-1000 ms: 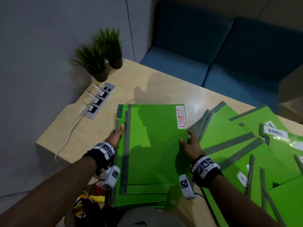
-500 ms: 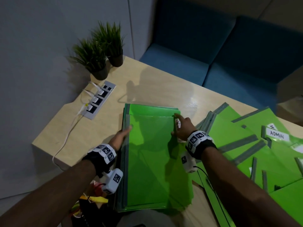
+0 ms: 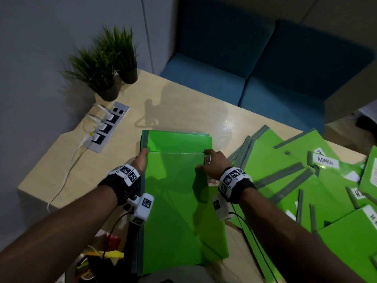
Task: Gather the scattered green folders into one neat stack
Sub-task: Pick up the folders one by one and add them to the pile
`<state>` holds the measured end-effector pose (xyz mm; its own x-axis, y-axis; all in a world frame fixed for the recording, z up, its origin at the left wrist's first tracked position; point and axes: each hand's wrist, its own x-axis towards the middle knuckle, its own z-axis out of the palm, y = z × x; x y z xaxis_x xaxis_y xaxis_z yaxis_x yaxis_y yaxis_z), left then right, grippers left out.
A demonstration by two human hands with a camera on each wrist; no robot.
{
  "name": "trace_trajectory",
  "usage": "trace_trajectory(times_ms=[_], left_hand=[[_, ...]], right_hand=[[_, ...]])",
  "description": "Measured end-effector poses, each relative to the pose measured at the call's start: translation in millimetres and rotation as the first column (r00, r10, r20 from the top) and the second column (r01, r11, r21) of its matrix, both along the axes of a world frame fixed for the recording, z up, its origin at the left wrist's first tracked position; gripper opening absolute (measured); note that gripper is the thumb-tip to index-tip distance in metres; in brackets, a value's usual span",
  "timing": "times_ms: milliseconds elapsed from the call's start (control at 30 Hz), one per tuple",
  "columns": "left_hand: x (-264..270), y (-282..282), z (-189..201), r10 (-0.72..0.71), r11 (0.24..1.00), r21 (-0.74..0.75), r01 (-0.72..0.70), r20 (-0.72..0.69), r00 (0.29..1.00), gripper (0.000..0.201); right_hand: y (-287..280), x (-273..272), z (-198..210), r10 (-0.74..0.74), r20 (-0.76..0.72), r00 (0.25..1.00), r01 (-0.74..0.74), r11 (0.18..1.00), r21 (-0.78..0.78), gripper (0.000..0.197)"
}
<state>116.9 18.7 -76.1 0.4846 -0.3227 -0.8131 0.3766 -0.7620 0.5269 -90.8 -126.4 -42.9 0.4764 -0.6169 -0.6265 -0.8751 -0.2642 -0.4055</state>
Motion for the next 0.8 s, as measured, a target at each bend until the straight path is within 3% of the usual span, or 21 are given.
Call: trace_trajectory(times_ms=[67,133,200,267,333,367,433,500,567,700,800], left_hand=[[5,5,0,0.019,0.999,-0.035,-0.021,-0.033,0.999,0.064],[16,11,-29,0.030,0.998,-0.047,-0.033,-0.050,0.998,0.084],[23,21,-54,0.005,1.000,-0.019,-0.006,-0.070,0.997,0.101],[12,30,-39,-0.114,0.992,0.058,0.116,-0.030,0.993,0.104],[-3,34,-12,-0.262,0.957,0.154,0.247,0.087,0.961,0.114],[-4,36,-11,-0.301,0.944,0.179,0.276,0.133,0.944,0.110],[-8,40,-3,-0.280,0.957,0.134,0.255,0.213,0.936,0.090],[-9,44,-7,-0.195,0.981,0.038,0.192,0.226,0.954,0.081],[-14,47,-4,-0.133,0.989,-0.030,0.142,0.218,0.967,0.085],[-13,43,14,-0.103,0.981,-0.125,0.146,0.299,0.949,0.078],[-9,30,41,-0.145,0.959,-0.188,0.214,0.324,0.935,0.075]], right_hand=[[-2,-4,3,-0.006,0.030,1.000,0.004,0.999,0.052,0.073],[-7,-16,9,-0.045,0.088,0.995,0.033,0.991,0.130,0.074],[-16,-39,13,-0.215,0.202,0.956,0.176,0.965,0.193,0.071],[-30,-77,14,-0.337,0.291,0.895,0.330,0.941,0.075,0.061],[-47,-130,9,-0.412,0.262,0.873,0.459,0.875,-0.154,0.051],[-52,-161,6,-0.478,0.221,0.850,0.523,0.813,-0.257,0.049],[-56,-226,-2,-0.651,0.117,0.750,0.631,0.653,-0.419,0.053],[-44,-285,-11,-0.812,0.000,0.584,0.710,0.511,-0.484,0.061],[-25,-325,-22,-0.877,-0.100,0.470,0.764,0.462,-0.450,0.062],[0,-355,-39,-0.830,-0.112,0.546,0.739,0.540,-0.402,0.057],[0,-356,-38,-0.815,-0.143,0.561,0.715,0.565,-0.411,0.058]])
